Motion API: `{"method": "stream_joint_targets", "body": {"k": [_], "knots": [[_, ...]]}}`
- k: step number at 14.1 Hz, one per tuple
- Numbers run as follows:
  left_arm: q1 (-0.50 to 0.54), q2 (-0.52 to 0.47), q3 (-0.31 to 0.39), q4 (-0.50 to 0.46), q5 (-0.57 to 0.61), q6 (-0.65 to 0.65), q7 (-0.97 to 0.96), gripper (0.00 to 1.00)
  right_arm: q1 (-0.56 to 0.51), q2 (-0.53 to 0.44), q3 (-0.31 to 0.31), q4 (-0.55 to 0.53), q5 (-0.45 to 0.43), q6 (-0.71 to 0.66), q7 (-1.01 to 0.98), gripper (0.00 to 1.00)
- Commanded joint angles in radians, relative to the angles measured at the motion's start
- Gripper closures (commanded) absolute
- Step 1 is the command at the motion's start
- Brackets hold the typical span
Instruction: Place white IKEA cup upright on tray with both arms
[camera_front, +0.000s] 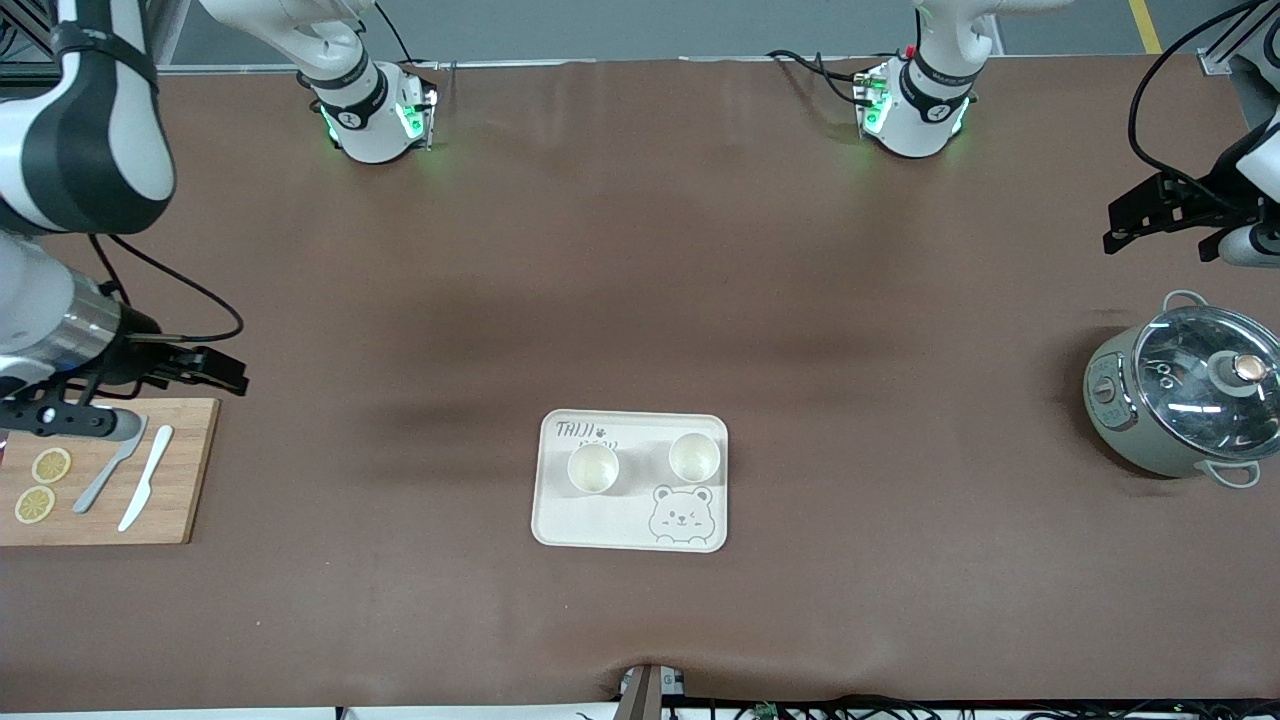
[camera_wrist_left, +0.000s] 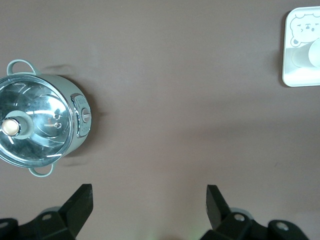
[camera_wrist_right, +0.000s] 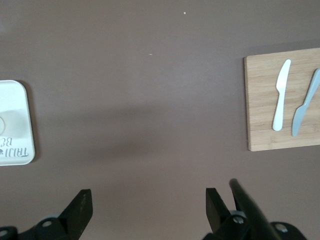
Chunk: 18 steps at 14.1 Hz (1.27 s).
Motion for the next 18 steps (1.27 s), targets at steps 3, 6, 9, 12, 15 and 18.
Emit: {"method": "stream_joint_targets", "body": {"k": [3,6,9,12,15,18], "knots": [[0.003,-0.009,-0.006,-0.002,0.018,-0.010,0.005,0.00,-0.034,-0.039,0.013,-0.022,0.015,-0.017,-0.037,0.00],[0.003,-0.011,-0.006,-0.002,0.018,-0.009,0.003,0.00,-0.059,-0.042,0.011,-0.007,0.015,-0.046,-0.073,0.00],[0.003,-0.011,-0.007,-0.002,0.018,-0.009,0.005,0.00,-0.076,-0.042,0.011,0.013,0.015,-0.074,-0.087,0.00],[0.003,-0.009,-0.007,-0.003,0.018,-0.007,0.005,0.00,-0.080,-0.042,0.010,0.013,0.015,-0.077,-0.110,0.00],[0.001,-0.009,-0.007,-0.002,0.018,-0.006,0.003,0.00,-0.092,-0.051,0.011,0.013,0.015,-0.081,-0.115,0.00],[0.001,-0.009,-0.007,-0.002,0.019,-0.003,0.003,0.00,-0.091,-0.054,0.013,0.013,0.015,-0.083,-0.115,0.00]]}}
